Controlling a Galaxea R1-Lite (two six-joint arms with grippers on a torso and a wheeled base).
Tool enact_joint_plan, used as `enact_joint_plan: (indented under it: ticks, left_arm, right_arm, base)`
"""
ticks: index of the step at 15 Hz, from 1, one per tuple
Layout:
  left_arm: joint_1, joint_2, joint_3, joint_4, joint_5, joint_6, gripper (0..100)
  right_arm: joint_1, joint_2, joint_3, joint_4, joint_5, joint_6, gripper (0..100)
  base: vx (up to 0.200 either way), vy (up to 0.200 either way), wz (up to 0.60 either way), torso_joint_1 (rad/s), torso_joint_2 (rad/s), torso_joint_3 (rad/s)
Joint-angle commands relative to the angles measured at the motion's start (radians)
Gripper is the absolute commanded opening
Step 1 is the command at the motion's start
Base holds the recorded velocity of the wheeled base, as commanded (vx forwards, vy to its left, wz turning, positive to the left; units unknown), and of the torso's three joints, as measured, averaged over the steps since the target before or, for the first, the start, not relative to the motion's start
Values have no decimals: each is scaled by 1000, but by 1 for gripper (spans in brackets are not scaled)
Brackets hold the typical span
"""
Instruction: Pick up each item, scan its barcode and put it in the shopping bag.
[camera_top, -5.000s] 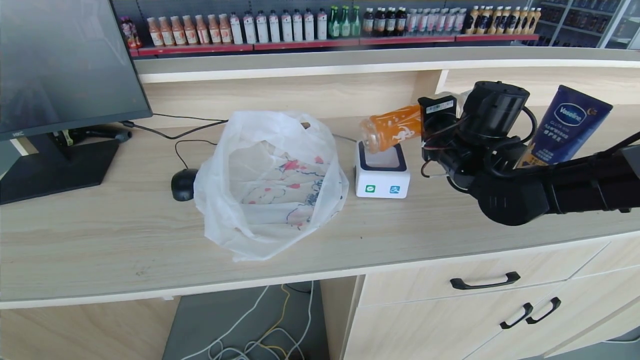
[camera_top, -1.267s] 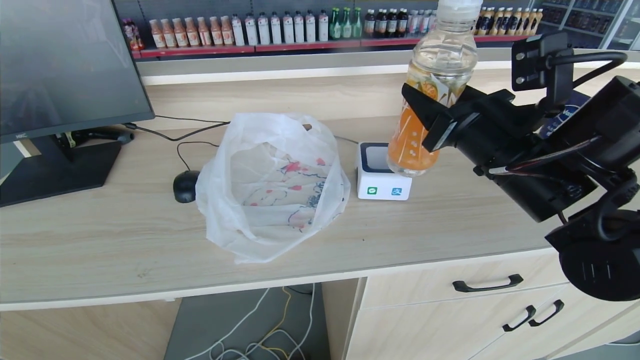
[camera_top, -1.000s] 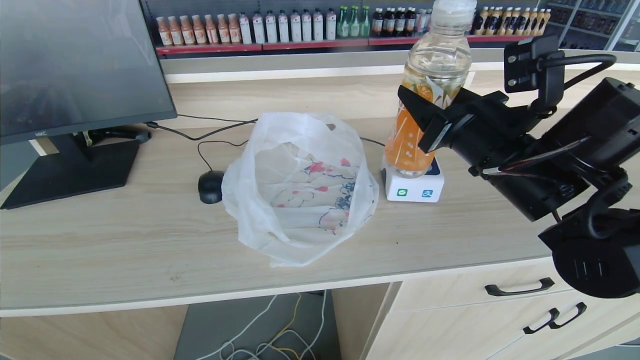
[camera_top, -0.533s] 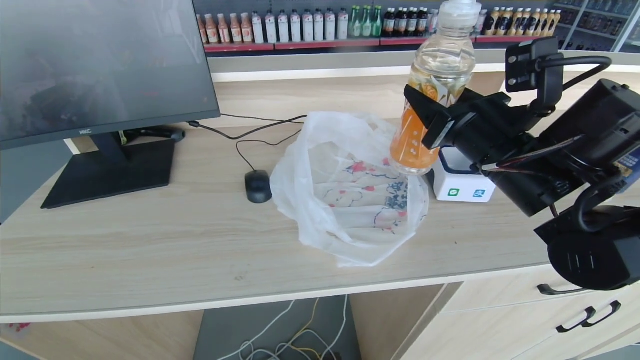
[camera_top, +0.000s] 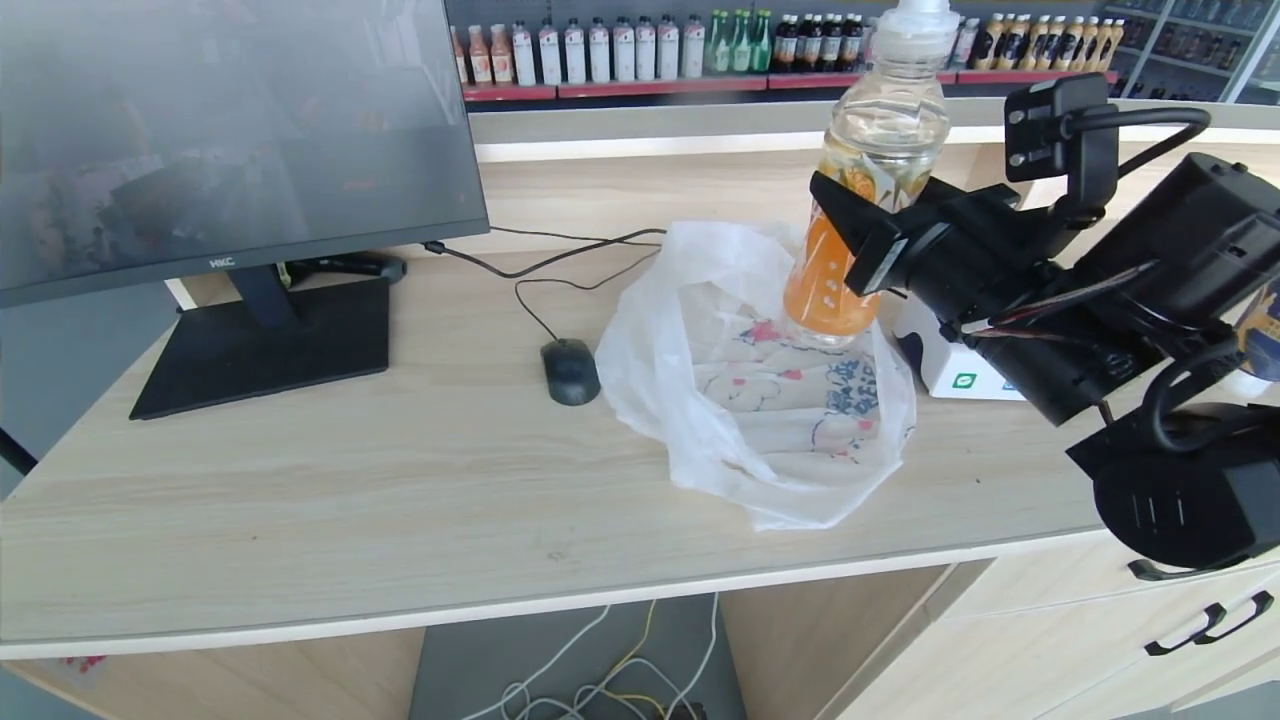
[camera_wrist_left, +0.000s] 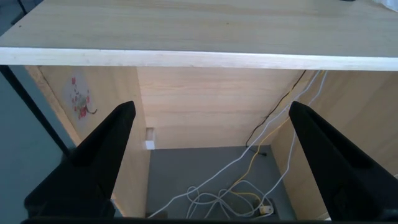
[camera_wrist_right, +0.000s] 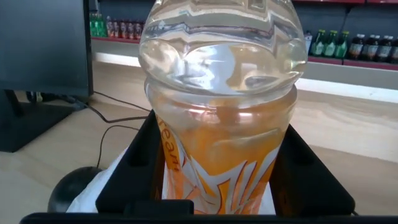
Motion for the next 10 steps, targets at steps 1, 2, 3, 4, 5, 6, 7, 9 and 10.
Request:
enact_joint_plan:
  ticks: [1,2,3,4,5,6,7,9,10]
  left_arm:
    - [0,0,0,0,0,0,100]
    - [0,0,0,0,0,0,100]
    - [-1,0,0,0,0,0,100]
    - [-1,0,0,2,0,0,100]
    - [0,0,0,2,0,0,100]
    - [0,0,0,2,0,0,100]
    - [0,0,0,0,0,0,100]
    - [0,0,0,0,0,0,100]
    - [-1,0,0,0,0,0,100]
  right_arm:
    - [4,14,-30,16,6,1,0]
    - [4,30,-53,30,6,1,0]
    - [3,40,-80,59,6,1,0]
    - [3,50,-105,93,6,2,0]
    - [3,59,-129,133,8,10,0]
    - [3,71,-165,181,11,21,0]
    - [-2,94,-224,234,9,36,0]
    - [-23,165,-359,271,9,42,0]
    - [-26,188,-390,271,9,44,0]
  base:
    - [0,0,0,0,0,0]
    - [0,0,0,0,0,0]
    - [0,0,0,0,0,0]
    - [0,0,0,0,0,0]
    - [0,0,0,0,0,0]
    - [0,0,0,0,0,0]
    - [0,0,0,0,0,0]
    - [0,0,0,0,0,0]
    - [0,0,0,0,0,0]
